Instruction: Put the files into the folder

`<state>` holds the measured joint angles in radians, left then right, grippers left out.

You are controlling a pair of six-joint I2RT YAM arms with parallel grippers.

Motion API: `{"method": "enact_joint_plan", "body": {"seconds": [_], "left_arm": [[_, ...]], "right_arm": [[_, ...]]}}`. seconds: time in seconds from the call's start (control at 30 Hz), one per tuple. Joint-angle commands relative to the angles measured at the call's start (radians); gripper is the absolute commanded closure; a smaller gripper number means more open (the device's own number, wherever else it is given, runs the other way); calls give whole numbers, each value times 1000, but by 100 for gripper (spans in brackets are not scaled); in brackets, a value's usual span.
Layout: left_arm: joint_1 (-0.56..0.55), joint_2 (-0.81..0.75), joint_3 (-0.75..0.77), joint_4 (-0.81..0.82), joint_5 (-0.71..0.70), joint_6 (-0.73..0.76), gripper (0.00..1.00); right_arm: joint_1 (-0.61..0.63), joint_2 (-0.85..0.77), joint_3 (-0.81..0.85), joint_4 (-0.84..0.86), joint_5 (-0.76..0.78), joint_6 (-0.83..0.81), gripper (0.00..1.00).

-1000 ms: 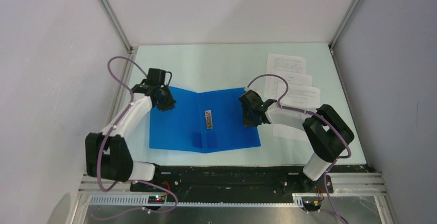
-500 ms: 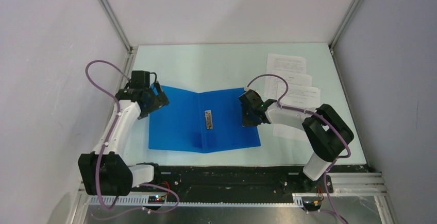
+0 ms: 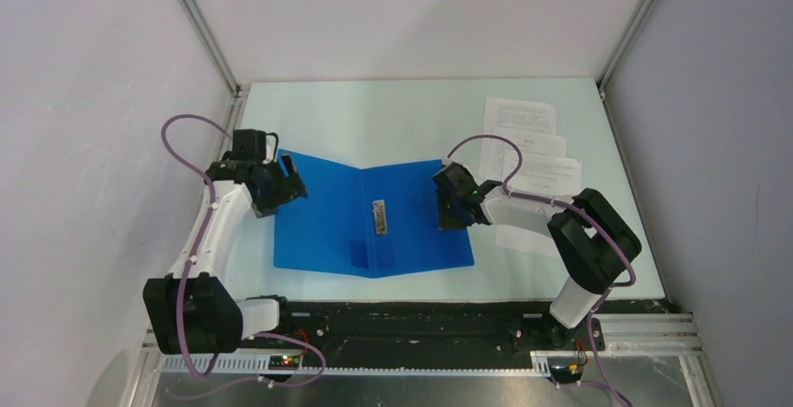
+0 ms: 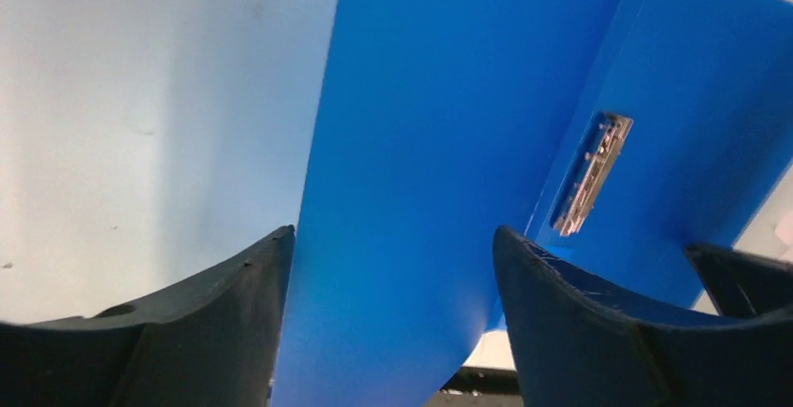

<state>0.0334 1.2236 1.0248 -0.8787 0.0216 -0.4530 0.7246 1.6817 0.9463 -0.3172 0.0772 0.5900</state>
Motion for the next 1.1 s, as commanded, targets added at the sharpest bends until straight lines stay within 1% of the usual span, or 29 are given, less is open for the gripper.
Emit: {"method": "enact_joint_plan", "body": {"seconds": [0.0,0.03,0.07,0.1,0.13,0.17,0.23,0.37,0.43,0.5,0.53,0.57,0.6,0.63,0.67,0.73,0.87,1.07], "left_arm": [[6,25,9,10,249,50,27],[5,30,9,9,269,50,41],[5,31,8,10,272,46,48],[4,31,7,10,267,43,64],[4,31,3,10,263,35,72],[4,30,1,11,254,31,87],[4,32,-9,11,263,22,98],[1,3,-40,14,283,-9,100],[0,-40,-57,16,265,-74,100],[-2,-100,-79,17,235,-144,100],[-7,-124,-98,19,218,-168,100],[-16,-170,-117,20,212,-213,100],[-19,-210,-125,24,203,-233,100],[-23,-228,-141,26,202,-259,100],[-24,-256,-144,28,208,-264,100],[-46,-281,-145,29,220,-263,100],[-57,-285,-151,30,231,-244,100],[-61,-262,-163,30,226,-226,100]], "right_arm": [[5,15,-3,14,-4,-11,73],[4,15,-3,14,-2,-10,73],[4,14,-3,13,-1,-9,73],[5,13,-3,13,-1,-9,73],[5,13,-3,12,1,-9,72],[6,11,-3,12,1,-10,72],[5,9,-4,14,-3,-13,72],[-2,2,-10,17,-5,-10,71],[-3,-8,-11,14,-5,-8,70],[-2,-31,-7,6,-6,-7,67],[-1,-43,-5,3,-5,-6,63],[3,-69,1,-4,-3,-5,60],[7,-78,8,-11,-3,-1,56],[18,-94,25,-16,-2,-1,54],[32,-101,49,-28,-1,-4,50],[65,-94,102,-53,3,-4,47],[149,-28,237,-114,20,-11,47],[250,126,419,-186,23,-21,52]]}}
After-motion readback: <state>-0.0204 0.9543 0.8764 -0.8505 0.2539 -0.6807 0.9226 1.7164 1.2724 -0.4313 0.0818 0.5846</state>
